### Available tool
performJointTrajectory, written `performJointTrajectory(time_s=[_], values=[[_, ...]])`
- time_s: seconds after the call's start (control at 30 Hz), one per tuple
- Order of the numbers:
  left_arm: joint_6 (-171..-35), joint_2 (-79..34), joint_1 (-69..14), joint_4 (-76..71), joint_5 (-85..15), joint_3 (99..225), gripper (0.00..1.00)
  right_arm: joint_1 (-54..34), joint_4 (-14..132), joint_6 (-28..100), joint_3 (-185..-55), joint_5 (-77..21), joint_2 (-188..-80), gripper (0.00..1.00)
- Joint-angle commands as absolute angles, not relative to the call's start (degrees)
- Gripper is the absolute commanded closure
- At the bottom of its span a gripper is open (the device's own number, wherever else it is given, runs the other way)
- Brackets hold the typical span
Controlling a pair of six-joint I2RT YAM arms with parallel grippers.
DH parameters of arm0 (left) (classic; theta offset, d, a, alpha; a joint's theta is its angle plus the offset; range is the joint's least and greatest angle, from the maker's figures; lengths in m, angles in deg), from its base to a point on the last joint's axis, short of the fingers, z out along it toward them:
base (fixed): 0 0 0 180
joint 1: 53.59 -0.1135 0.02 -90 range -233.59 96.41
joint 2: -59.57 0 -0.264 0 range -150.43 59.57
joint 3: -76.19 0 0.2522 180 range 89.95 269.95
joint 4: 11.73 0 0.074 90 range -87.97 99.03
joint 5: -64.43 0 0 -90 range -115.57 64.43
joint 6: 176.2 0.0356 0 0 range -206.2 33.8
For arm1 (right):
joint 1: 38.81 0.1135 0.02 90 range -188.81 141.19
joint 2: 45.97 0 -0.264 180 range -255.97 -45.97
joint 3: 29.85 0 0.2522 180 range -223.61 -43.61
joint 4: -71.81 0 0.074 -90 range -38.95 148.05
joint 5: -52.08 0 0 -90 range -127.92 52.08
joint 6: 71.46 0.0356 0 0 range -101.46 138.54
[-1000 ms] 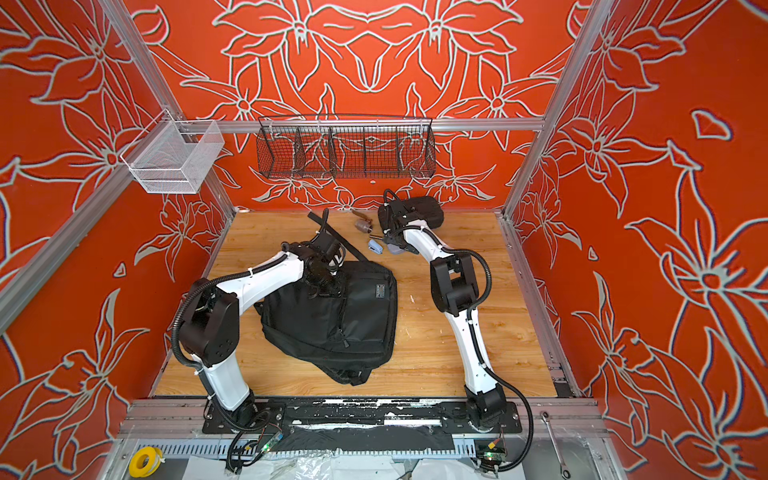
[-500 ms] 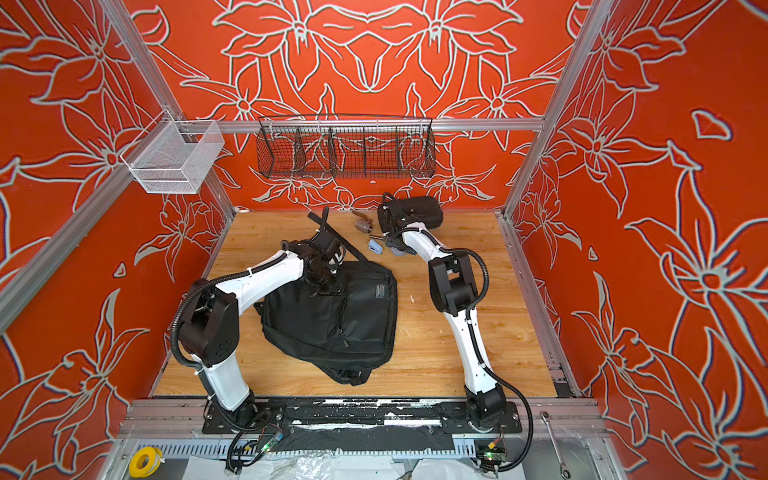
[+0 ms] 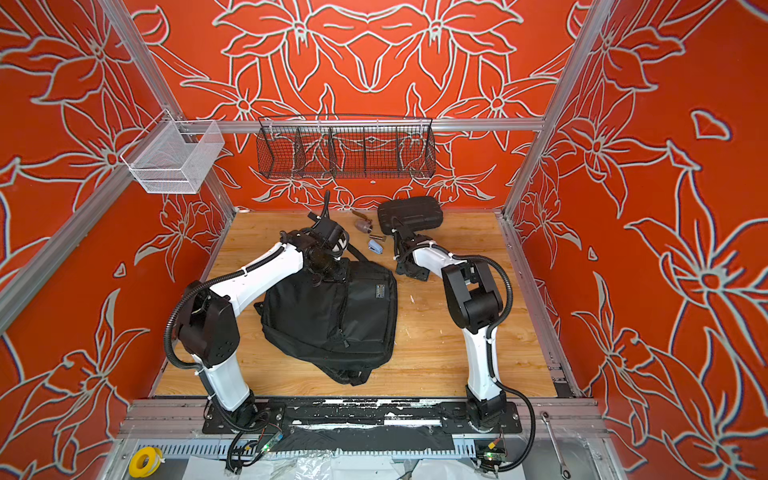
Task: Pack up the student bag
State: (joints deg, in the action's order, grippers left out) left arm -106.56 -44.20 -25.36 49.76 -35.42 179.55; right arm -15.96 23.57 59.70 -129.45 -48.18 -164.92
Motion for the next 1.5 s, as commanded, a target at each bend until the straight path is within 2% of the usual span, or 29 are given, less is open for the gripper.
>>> performJointTrajectory(time_s=[0.0, 0.17, 0.3, 0.5, 0.77, 1.0, 1.27, 1.33, 1.47], values=[[-106.5, -45.0, -23.0, 51.4, -33.4, 181.9, 0.52, -14.8, 25.3, 63.2, -126.9, -48.1, -160.7, 0.27], [-107.9, -46.4, -19.7, 50.4, -30.1, 185.2, 0.47, -14.9, 24.4, 58.9, -126.6, -51.9, -154.4, 0.12], [-109.9, -49.6, -16.9, 49.2, -26.3, 189.5, 0.42, -16.9, 26.5, 55.9, -121.9, -50.5, -147.2, 0.03], [-109.8, -57.8, -13.2, 48.4, -24.8, 199.2, 0.39, -24.8, 24.7, 55.5, -113.7, -48.6, -139.0, 0.03], [-101.2, -71.1, -8.9, 48.0, -21.4, 213.5, 0.31, -35.0, 24.9, 54.0, -107.0, -45.2, -129.1, 0.03], [-97.3, -82.5, -8.7, 47.5, -20.8, 226.6, 0.22, -35.8, 23.6, 52.5, -105.2, -43.8, -125.0, 0.03], [-95.8, -87.1, -8.4, 39.6, -18.1, 228.3, 0.17, -35.8, 20.9, 50.7, -103.8, -45.4, -120.6, 0.03], [-95.9, -88.3, -8.3, 38.9, -18.0, 229.4, 0.11, -35.8, 20.4, 50.4, -103.6, -46.3, -119.6, 0.03], [-95.7, -91.7, -8.3, 40.8, -18.3, 234.0, 0.11, -35.8, 19.9, 49.7, -103.0, -46.7, -118.2, 0.03]])
